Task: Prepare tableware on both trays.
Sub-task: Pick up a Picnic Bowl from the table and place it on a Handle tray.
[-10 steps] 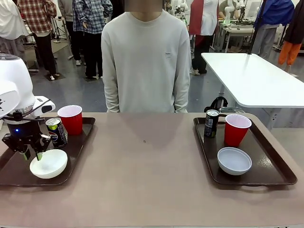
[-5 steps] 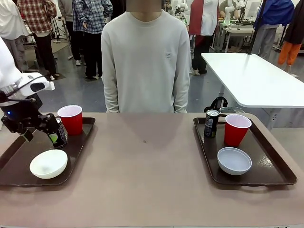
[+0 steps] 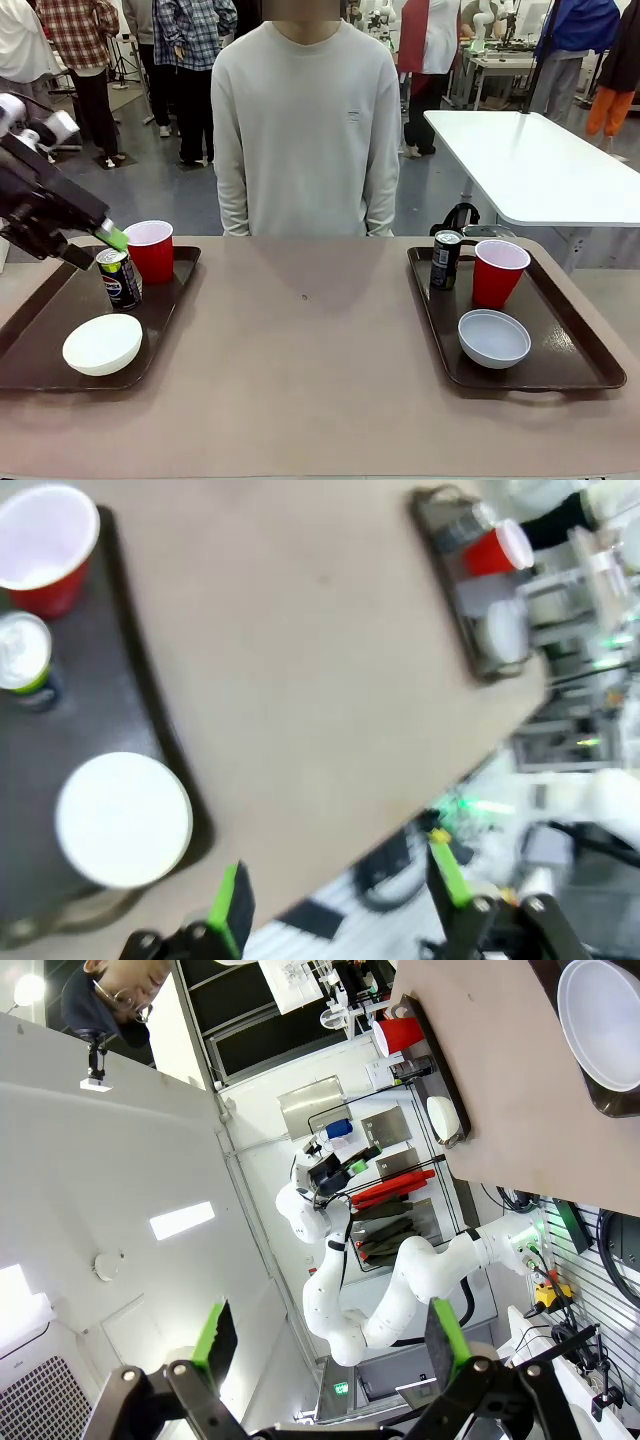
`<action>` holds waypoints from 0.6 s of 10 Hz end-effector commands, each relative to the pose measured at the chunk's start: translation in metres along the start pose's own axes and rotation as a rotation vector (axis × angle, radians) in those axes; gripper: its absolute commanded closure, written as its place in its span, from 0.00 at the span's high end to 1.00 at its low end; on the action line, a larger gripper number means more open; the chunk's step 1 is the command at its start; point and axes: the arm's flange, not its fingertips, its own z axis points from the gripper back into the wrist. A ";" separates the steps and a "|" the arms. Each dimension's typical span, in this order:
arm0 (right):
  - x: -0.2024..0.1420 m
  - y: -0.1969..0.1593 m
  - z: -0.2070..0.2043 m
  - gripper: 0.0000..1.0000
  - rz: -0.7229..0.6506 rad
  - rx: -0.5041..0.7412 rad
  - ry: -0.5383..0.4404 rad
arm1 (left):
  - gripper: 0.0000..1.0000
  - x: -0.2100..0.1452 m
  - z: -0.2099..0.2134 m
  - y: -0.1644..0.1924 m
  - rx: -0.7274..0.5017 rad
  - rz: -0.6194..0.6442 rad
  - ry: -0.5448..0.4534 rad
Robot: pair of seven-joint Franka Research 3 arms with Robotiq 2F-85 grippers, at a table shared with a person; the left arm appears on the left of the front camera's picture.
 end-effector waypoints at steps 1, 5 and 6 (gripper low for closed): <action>-0.001 0.001 -0.003 1.00 0.012 0.020 0.007 | 0.91 -0.005 0.009 0.022 -0.160 0.108 -0.027; -0.001 0.001 -0.003 1.00 0.012 0.020 0.007 | 0.91 -0.017 0.056 0.110 -0.231 0.298 0.135; -0.001 0.001 -0.003 1.00 0.012 0.020 0.007 | 0.91 -0.019 0.057 0.135 -0.238 0.324 0.181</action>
